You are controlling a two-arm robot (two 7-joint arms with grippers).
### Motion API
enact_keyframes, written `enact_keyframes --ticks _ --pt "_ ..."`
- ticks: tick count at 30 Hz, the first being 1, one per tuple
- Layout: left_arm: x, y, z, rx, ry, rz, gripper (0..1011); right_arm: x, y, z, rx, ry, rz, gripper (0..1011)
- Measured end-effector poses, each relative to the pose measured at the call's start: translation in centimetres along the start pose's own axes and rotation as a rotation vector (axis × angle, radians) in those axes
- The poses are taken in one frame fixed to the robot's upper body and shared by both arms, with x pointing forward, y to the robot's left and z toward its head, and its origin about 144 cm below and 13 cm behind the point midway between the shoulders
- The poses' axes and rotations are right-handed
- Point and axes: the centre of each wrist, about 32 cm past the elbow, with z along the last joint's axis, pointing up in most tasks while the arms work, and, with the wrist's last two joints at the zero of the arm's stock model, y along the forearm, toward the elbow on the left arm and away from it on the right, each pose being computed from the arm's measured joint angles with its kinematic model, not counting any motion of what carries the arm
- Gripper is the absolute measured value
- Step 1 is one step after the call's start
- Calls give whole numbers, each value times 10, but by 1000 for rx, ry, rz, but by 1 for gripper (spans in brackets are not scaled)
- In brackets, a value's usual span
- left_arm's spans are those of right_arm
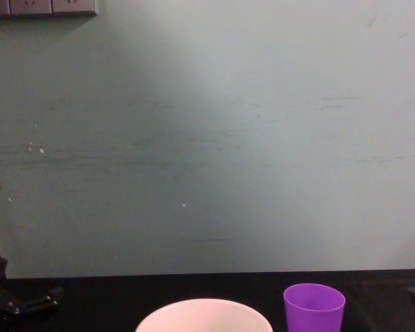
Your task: Pick up the cup and pour the mung beans from the cup into the bowl.
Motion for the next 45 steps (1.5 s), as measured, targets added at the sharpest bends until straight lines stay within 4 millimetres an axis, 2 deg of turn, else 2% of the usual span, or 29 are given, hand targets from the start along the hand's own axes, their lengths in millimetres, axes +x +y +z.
enact_keyframes --ticks 7,17,23,31,37,45 --pt "0 0 0 0 0 0 1000 3 -5 -2 21 24 19 1010" --pt "0 0 0 0 0 0 1000 8 -34 -21 97 166 203 1010" --pt "0 0 0 0 0 0 1000 6 -37 -30 98 254 310 1010" --pt "0 0 0 0 0 0 1000 -3 -24 -35 82 336 414 1010" --pt "0 0 0 0 0 0 1000 -9 -7 -35 89 373 456 1010" --pt "0 0 0 0 0 0 1000 -17 13 -33 116 324 475 1010"
